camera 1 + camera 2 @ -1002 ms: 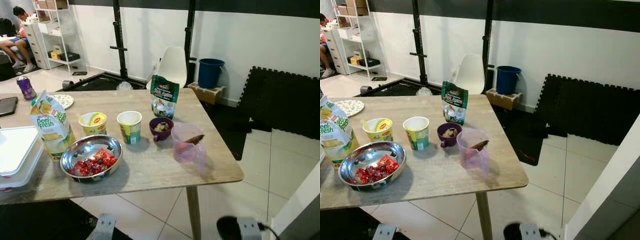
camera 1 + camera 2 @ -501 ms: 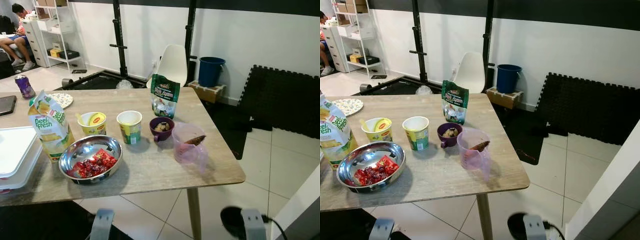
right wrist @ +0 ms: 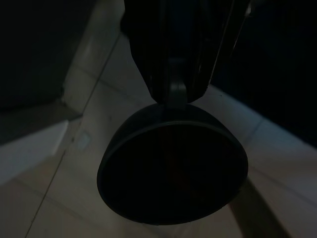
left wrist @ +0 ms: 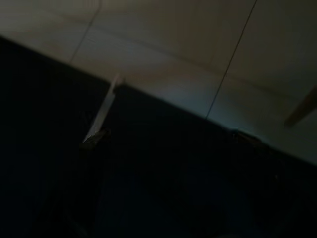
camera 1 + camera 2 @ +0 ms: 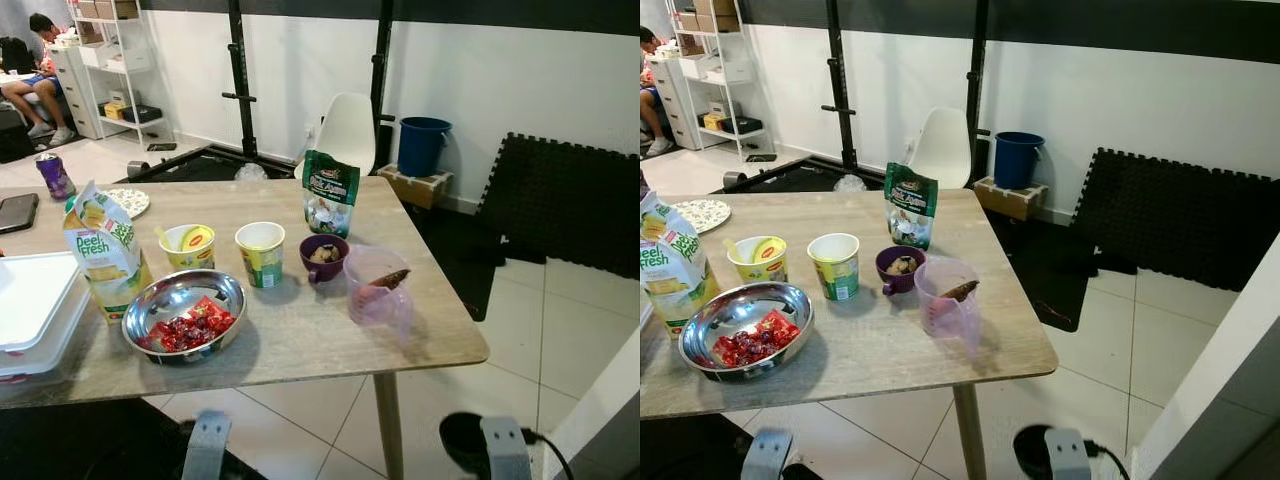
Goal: Restocking fridge
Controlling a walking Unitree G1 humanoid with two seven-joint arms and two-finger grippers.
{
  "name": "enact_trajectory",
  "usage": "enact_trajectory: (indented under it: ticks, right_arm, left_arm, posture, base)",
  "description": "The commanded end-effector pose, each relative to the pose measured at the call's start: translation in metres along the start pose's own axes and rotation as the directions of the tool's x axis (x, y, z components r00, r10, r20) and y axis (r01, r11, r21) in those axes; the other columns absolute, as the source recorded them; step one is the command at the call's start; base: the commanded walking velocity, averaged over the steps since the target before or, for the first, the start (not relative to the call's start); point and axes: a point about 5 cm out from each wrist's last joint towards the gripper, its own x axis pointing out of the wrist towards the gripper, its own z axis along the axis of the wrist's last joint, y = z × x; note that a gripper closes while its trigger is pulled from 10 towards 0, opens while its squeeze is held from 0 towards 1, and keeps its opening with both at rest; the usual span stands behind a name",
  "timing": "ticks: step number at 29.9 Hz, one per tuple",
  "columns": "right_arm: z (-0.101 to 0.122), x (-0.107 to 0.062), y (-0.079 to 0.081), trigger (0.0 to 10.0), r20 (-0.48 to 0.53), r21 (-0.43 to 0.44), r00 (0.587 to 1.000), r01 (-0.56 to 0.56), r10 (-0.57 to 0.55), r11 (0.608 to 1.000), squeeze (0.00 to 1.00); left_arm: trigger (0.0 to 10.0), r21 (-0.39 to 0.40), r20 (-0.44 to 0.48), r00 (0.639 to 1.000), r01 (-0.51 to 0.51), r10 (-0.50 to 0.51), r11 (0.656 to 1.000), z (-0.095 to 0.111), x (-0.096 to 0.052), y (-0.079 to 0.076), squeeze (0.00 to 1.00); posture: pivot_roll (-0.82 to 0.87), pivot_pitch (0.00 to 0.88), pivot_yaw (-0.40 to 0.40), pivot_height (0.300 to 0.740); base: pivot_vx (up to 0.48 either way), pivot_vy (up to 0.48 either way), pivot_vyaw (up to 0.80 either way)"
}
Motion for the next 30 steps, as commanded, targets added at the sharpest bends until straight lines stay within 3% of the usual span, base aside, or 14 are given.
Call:
enact_trajectory:
  ticks: [1, 7, 8, 12, 16, 22, 26, 30]
  right_arm:
    - [0.001, 0.000, -0.004, 10.0, 0.003, 0.013, 1.000, 0.017, -0.017, 1.000, 0.00]
    - [-0.010, -0.003, -0.002, 10.0, -0.026, 0.007, 1.000, 0.009, -0.009, 1.000, 0.00]
    - [-0.023, -0.008, 0.000, 10.0, -0.059, 0.004, 0.998, 0.005, -0.005, 1.000, 0.00]
    - [-0.041, -0.015, 0.000, 10.0, -0.098, 0.000, 0.995, 0.004, -0.004, 1.000, 0.00]
    - [-0.048, -0.018, -0.001, 10.0, -0.112, 0.000, 0.994, 0.007, -0.007, 1.000, 0.00]
    - [-0.038, -0.014, -0.002, 10.0, -0.094, -0.001, 0.996, 0.010, -0.010, 1.000, 0.00]
    - [-0.005, -0.002, -0.002, 10.0, -0.013, 0.008, 1.000, 0.012, -0.012, 1.000, 0.00]
    - [0.005, 0.002, -0.002, 10.0, 0.008, 0.010, 1.000, 0.010, -0.010, 1.000, 0.00]
  left_arm:
    - [10.0, -0.003, -0.014, 1.000, -0.003, 0.003, 1.000, -0.003, -0.001, 0.004, 0.00]
    - [10.0, 0.010, -0.051, 0.999, -0.003, 0.003, 1.000, -0.019, -0.006, 0.003, 0.00]
    - [10.0, 0.013, -0.093, 0.996, -0.003, 0.004, 1.000, -0.037, -0.012, 0.003, 0.00]
    - [10.0, 0.010, -0.143, 0.990, -0.002, 0.003, 1.000, -0.058, -0.022, 0.002, 0.00]
    - [10.0, 0.006, -0.156, 0.988, -0.001, 0.002, 1.000, -0.064, -0.024, 0.001, 0.00]
    - [10.0, 0.005, -0.115, 0.993, 0.000, 0.000, 1.000, -0.044, -0.015, 0.000, 0.00]
    - [10.0, -0.001, -0.013, 1.000, 0.002, -0.002, 1.000, -0.002, 0.000, 0.000, 0.00]
    - [10.0, -0.005, 0.013, 1.000, 0.001, -0.001, 1.000, 0.008, 0.003, 0.000, 0.00]
  posture:
    - [-0.02, 0.092, -0.007, 0.740]
    - [-0.02, 0.097, -0.009, 0.740]
    - [-0.02, 0.103, -0.009, 0.740]
    - [-0.01, 0.106, -0.009, 0.740]
    - [-0.02, 0.104, -0.010, 0.740]
    - [-0.02, 0.093, -0.012, 0.740]
    - [-0.02, 0.077, -0.012, 0.740]
    - [-0.02, 0.077, -0.013, 0.740]
  base:
    - [0.000, 0.000, 0.00]
    - [0.000, 0.000, 0.00]
    - [0.000, 0.000, 0.00]
    - [0.000, 0.000, 0.00]
    - [0.000, 0.000, 0.00]
    - [0.000, 0.000, 0.00]
    - [0.000, 0.000, 0.00]
    - [0.000, 0.000, 0.00]
